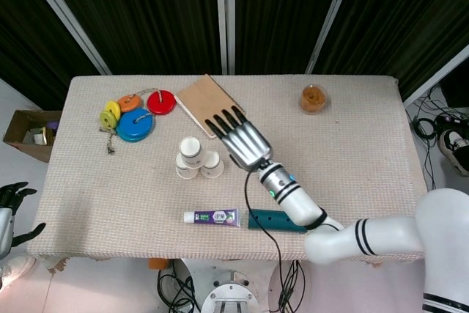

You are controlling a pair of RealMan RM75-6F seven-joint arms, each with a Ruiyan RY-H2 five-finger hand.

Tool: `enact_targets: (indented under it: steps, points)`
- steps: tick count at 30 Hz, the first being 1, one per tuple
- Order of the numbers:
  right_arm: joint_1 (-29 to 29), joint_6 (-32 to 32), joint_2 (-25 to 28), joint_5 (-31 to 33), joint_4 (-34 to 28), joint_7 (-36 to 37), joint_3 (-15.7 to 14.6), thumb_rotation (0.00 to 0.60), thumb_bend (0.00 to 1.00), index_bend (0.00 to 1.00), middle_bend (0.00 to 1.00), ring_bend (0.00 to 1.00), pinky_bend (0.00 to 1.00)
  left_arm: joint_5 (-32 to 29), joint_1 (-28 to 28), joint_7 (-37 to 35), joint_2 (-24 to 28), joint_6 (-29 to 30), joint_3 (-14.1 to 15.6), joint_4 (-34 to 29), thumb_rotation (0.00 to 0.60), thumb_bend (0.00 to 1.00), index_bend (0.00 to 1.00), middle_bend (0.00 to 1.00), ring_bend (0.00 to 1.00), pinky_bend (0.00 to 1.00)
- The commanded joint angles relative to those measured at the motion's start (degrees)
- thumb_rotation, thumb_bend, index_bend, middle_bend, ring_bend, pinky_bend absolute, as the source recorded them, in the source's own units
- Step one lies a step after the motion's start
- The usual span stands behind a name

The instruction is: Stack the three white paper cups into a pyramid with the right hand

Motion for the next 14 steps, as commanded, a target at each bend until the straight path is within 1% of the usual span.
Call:
enact_targets:
  steps: [1, 4, 7, 10, 12, 14]
  points:
    - [-15.96, 16.13, 8.63, -15.62, -7.53, 7.75, -10.4, 0.6, 0.3, 0.0, 0.1, 0.03, 0.09, 0.57, -0.56, 0.09, -0.35, 0.01, -0.29, 0.17, 0.6, 0.0, 0.31, 0.19, 0.17, 0.19]
    - [-25.02, 23.67, 11.56, -22.76, -7.14, 14.24, -15.45, 0.6, 0.3, 0.0, 0.1, 0.03, 0.09, 1.44, -1.36, 0.41, -0.81, 0.14, -0.66, 0.15, 0.6, 0.0, 0.31, 0.19, 0.17, 0.19]
    - [-33.27, 29.39, 12.83, -28.07, -3.97, 21.58, -19.14, 0.6, 0.3, 0.0, 0.1, 0.03, 0.09, 2.17, -2.24, 1.06, -1.13, -0.2, -0.85, -0.36, 0.6, 0.0, 0.31, 0.19, 0.17, 0.19]
    - [-40.08, 32.91, 12.83, -31.32, 0.18, 27.83, -21.42, 0.6, 0.3, 0.0, 0.1, 0.03, 0.09, 2.71, -3.07, 2.01, -1.21, -0.92, -0.83, -1.3, 0.6, 0.0, 0.31, 0.19, 0.17, 0.19]
    - [-43.31, 34.14, 12.59, -32.82, 2.51, 31.01, -22.09, 0.6, 0.3, 0.0, 0.1, 0.03, 0.09, 2.78, -3.4, 2.66, -1.06, -1.33, -0.8, -2.03, 0.6, 0.0, 0.31, 0.19, 0.17, 0.19]
    - [-46.29, 35.01, 12.13, -33.97, 4.73, 33.62, -22.15, 0.6, 0.3, 0.0, 0.1, 0.03, 0.09, 2.73, -3.65, 3.24, -0.92, -1.6, -0.83, -2.88, 0.6, 0.0, 0.31, 0.19, 0.17, 0.19]
